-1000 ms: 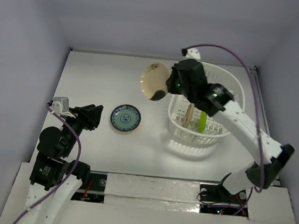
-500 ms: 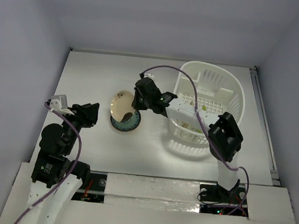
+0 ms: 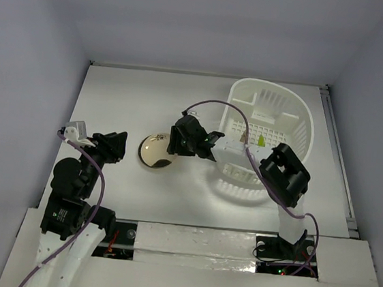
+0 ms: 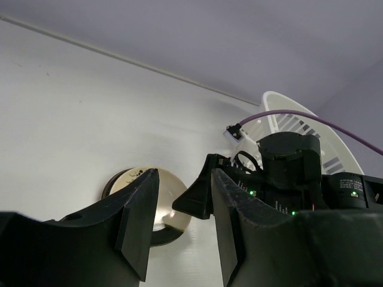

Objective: Unload the plates from the dish rack

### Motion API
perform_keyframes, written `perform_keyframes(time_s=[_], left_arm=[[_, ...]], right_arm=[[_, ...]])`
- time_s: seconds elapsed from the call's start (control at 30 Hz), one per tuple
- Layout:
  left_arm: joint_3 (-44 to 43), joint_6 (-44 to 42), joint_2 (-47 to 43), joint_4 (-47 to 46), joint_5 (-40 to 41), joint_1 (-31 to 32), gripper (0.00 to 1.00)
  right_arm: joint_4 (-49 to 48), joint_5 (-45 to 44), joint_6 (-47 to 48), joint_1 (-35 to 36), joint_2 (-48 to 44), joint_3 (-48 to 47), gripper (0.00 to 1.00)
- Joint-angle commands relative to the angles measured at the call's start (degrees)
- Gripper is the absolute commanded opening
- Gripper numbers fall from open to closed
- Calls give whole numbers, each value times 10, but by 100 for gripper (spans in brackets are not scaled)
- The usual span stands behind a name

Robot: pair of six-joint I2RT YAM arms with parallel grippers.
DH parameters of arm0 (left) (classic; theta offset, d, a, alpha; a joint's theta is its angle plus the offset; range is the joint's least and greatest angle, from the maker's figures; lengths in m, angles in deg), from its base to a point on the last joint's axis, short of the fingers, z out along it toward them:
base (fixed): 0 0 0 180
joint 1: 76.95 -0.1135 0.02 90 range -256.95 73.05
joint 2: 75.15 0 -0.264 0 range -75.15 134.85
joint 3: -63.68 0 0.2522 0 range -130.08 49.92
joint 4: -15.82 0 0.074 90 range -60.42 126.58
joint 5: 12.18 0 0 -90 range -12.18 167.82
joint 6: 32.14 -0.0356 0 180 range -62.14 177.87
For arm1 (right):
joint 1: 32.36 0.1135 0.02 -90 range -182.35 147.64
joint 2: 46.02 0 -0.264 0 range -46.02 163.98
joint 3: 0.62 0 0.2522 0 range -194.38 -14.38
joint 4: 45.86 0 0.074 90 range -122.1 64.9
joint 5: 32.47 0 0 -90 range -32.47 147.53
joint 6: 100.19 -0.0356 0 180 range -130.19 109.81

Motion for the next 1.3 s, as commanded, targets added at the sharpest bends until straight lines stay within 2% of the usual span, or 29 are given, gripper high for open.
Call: perform_keyframes(time_s=[0.0,0.03,0.13,0.3,0.4,0.43,0.5,0.63,0.73,0.77,0.8,0.83,0.97,1.07,1.2,1.27], left_arm=[[-3,3,4,-23,-4,-3,37],[-2,3,4,-24,-4,-3,37],[-2,3,3,-24,-4,-3,37],[-2,3,0,-25,-4,-3,37],[-2,2,-1,-26,-21,-3,37],[-2,2,-1,-27,-21,-3,37],[-2,2,-4,-27,-23,-3,37],[-2,1,-8,-28,-25,-3,37],[-2,-1,-12,-29,-28,-3,37],[-2,-1,-12,-30,-29,-3,37],[-3,0,-12,-30,-30,-3,37],[-2,0,-14,-31,-31,-3,37],[-2,-1,-13,-29,-31,-3,37],[-2,-1,-15,-29,-31,-3,37],[-2,-1,-15,-29,-31,-3,37],[-2,-2,-15,-29,-31,-3,37]], right_arm=[[-7,-11,6,16,-20,-4,63],[2,-26,11,22,-22,-7,71],[41,-60,23,28,-35,-21,83],[88,-102,39,46,-91,-25,84],[111,-157,44,46,-172,-8,61],[119,-176,46,46,-222,-2,32],[166,-248,48,46,-273,9,1],[286,-333,35,2,-373,23,0],[362,-347,27,-44,-434,60,0],[378,-346,26,-75,-447,69,1],[399,-342,30,-89,-464,79,7],[408,-335,38,-109,-469,93,22],[451,-333,53,-133,-463,100,61],[438,-301,78,-140,-436,98,68],[426,-294,92,-158,-396,91,67],[420,-290,98,-166,-375,91,64]])
